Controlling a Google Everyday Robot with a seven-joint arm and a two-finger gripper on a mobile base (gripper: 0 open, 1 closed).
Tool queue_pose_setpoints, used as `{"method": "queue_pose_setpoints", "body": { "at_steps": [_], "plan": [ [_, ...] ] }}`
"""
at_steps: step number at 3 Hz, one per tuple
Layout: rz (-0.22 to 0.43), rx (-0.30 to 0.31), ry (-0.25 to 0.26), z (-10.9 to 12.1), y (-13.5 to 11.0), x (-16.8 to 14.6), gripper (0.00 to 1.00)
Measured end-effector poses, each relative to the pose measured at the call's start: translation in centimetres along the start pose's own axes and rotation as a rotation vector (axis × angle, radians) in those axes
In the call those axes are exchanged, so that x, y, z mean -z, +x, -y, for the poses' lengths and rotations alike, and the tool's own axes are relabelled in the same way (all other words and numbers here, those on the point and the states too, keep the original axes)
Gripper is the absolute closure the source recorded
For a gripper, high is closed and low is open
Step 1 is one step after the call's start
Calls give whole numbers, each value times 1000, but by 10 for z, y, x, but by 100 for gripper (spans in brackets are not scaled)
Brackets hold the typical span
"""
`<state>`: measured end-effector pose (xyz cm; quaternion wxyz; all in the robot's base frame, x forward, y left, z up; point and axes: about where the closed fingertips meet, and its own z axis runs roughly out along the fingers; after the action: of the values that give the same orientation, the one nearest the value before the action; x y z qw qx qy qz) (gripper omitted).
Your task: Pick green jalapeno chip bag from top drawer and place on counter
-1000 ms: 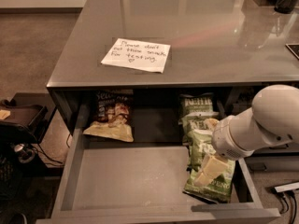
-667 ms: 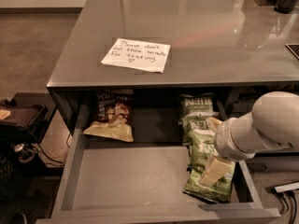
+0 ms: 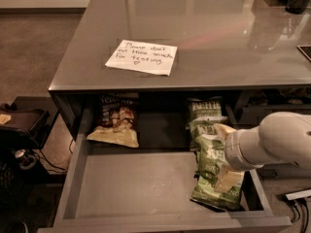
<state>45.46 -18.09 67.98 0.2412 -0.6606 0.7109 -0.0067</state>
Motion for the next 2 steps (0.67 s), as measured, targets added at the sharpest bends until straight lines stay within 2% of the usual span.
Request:
{"method": "queue_pose_setpoints", "body": {
  "at_steps": [1,2],
  "plan": [
    [-19,25,0,3,18,-13,0],
    [-53,10,-16,5,43,-29,0]
  ]
}}
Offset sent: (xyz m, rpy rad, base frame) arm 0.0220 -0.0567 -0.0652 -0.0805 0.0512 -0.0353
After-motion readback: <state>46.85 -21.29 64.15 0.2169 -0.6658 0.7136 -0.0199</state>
